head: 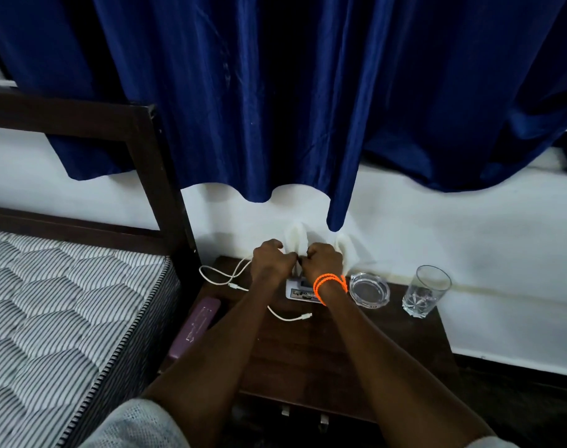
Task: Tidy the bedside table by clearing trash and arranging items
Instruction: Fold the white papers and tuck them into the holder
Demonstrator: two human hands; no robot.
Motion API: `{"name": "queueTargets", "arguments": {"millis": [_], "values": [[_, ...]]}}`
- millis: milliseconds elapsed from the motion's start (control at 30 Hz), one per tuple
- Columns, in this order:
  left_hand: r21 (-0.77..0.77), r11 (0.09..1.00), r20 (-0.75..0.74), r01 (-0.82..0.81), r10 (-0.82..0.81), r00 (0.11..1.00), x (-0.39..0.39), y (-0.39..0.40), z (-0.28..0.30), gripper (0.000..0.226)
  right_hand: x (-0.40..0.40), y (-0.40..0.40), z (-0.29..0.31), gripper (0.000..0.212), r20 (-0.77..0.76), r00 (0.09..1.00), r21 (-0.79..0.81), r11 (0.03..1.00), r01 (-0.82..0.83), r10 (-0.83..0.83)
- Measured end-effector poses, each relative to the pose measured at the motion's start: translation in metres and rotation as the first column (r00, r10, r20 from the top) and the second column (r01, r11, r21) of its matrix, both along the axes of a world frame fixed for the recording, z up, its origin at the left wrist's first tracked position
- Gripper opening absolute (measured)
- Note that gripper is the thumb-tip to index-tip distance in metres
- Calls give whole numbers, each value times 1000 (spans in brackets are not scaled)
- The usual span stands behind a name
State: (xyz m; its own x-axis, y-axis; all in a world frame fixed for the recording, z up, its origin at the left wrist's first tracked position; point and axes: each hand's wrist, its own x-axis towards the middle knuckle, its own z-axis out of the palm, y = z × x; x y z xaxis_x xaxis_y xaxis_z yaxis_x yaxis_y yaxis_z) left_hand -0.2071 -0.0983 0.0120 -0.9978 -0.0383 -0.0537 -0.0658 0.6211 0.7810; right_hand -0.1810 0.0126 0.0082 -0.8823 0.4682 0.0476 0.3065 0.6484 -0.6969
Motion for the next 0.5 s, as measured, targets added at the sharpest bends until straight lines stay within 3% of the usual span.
{"name": "queueTargets", "arguments": {"millis": [133,333,500], "values": [[-9,1000,1,12,-12,1000,-3,0,-3,13,5,0,-4,8,-15,1000,9,1000,-2,2],[-82,996,78,38,-31,996,0,-5,-14,16,9,1,-8,13,33,998,-13,999,-53,53],[-57,997,49,48,-45,998,-2,-6,-21,19,12,1,-5,25,74,996,-29,999,-43,45]]}}
